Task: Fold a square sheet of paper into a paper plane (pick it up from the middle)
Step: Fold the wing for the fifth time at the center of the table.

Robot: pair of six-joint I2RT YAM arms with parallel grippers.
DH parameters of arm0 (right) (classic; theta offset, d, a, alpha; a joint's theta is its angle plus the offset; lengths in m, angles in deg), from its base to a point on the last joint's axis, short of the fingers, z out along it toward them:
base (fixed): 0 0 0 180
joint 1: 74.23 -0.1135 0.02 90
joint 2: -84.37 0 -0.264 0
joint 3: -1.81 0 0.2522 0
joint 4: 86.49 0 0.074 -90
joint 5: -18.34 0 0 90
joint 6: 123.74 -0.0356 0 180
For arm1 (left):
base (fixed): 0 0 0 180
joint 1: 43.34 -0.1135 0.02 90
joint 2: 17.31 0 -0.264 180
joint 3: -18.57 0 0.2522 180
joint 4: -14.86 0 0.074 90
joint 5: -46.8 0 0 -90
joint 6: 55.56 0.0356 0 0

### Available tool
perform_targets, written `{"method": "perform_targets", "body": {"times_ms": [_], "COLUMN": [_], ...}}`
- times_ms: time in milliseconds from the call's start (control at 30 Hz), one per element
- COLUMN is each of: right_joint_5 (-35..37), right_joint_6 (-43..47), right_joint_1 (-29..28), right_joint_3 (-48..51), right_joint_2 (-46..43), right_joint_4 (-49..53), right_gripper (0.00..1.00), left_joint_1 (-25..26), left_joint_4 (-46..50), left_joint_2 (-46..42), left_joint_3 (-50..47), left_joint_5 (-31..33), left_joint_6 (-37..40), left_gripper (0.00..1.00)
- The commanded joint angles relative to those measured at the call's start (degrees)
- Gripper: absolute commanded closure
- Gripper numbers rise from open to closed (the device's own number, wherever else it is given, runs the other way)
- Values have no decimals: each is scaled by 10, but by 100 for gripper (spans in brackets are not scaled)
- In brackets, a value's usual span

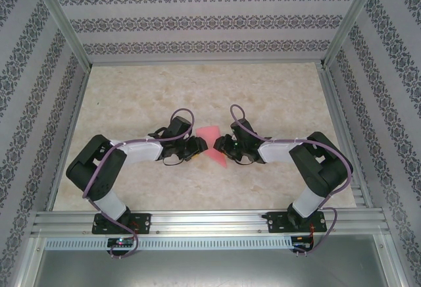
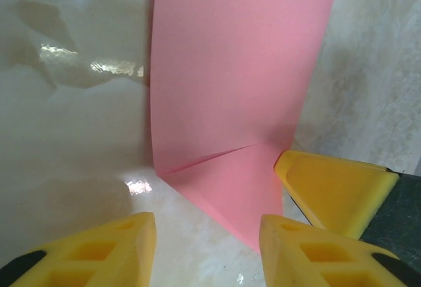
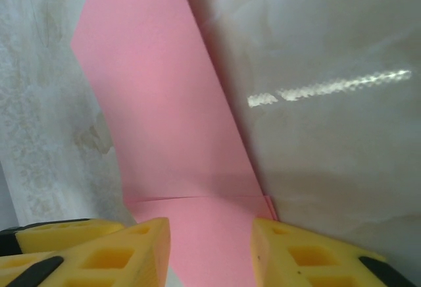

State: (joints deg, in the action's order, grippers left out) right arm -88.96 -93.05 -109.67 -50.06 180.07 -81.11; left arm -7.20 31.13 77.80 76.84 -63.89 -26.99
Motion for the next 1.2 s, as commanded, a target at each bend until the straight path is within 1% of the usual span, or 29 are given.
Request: {"method": "perform_targets", "body": {"times_ms": [0,233,367,800,967,1167], "right_joint_5": [11,9,8,4,4,3], "right_joint_6": [1,1,0,2,5,10], "right_joint_1": [6,7,8,7,9,12], "right_joint_3": [21,25,26,30,33,41], "right_joint_2": [29,30,33,35,36,35], "right_joint_4": [22,18,15,12,5,-7], "right_gripper": [65,69,70,70,70,70], "left_joint_1": [6,6,6,6,6,5], "left_joint_4": [-17,-23,-30,-53,-76,-132], "left_joint_2": [13,21,26,51,53,37], "left_joint_3": [9,13,19,36,33,5], "left_joint_5": [2,4,0,-13,-19,-6], "left_joint_6": [-12,-16,-15,-15,-19,-40], "left_gripper": [56,58,62,68,71,72]}}
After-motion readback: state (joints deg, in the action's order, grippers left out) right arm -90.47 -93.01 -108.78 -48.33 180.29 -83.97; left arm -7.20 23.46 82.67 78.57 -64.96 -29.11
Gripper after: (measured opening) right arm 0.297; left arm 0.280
